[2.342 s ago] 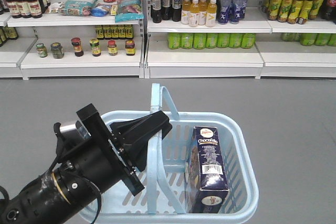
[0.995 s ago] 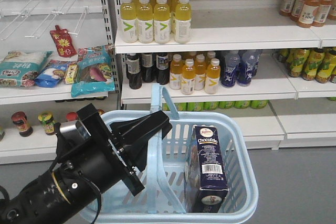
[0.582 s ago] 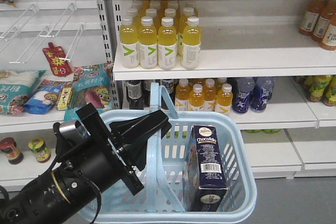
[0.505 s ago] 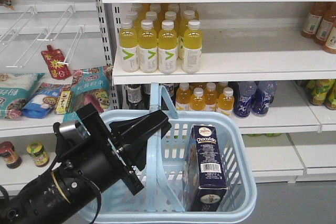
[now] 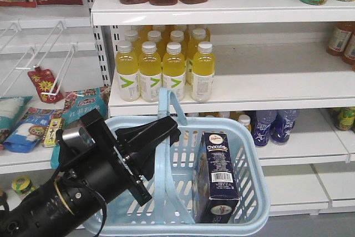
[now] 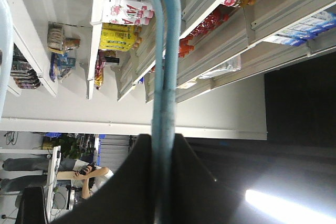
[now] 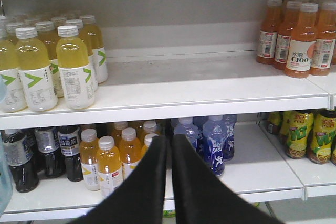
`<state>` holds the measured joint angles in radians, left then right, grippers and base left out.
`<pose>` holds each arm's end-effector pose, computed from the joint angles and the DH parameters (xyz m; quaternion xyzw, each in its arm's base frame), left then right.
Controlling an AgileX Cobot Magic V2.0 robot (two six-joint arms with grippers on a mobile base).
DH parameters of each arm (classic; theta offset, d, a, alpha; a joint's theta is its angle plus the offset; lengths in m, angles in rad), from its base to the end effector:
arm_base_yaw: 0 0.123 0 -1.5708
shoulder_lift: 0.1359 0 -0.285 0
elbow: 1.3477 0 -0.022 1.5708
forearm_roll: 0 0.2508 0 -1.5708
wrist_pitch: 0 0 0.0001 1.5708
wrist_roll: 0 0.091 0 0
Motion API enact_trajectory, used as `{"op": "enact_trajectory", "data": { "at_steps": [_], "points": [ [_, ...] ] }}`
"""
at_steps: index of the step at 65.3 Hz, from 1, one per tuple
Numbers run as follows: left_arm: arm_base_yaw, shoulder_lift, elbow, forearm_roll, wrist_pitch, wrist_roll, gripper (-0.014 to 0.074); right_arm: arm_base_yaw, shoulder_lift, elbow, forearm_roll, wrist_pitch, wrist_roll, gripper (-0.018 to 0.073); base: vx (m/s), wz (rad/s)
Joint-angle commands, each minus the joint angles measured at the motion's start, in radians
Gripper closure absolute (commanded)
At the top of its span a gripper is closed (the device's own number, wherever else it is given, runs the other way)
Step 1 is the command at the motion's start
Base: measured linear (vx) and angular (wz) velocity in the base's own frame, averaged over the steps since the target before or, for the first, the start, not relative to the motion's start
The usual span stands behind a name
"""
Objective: Left arm holds basket, right arm returns cookies
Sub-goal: 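Turn and drive away from the shelves carrying the basket in the left gripper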
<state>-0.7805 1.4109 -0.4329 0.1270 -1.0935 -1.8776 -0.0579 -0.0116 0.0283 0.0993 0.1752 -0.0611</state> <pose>0.1751 -0.1878 0.2445 -0.2759 0.5705 -0.7541 0.1725 0.0563 -0.0017 0.1884 0.0293 0.7423 -0.0007 0.6695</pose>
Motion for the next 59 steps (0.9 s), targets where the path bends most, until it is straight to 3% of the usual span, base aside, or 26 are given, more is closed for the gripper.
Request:
{"op": "enact_trajectory", "data": {
  "at_steps": [1, 25, 59],
  "points": [
    [-0.005, -0.039, -0.024, -0.015, -0.279, -0.001, 0.0596, -0.001, -0.012, 0.018, -0.003, -0.072, -0.008, 0.0566, 0.11, -0.11],
    [-0.005, -0.039, -0.024, -0.014, -0.279, -0.001, 0.0596, -0.001, -0.012, 0.018, -0.003, -0.072, -0.008, 0.0566, 0.06, -0.29],
    [-0.005, -0.039, -0.024, -0.014, -0.279, -0.001, 0.0596, -0.001, -0.012, 0.018, -0.003, -0.072, -0.008, 0.0566, 0.04, -0.53]
  ]
}}
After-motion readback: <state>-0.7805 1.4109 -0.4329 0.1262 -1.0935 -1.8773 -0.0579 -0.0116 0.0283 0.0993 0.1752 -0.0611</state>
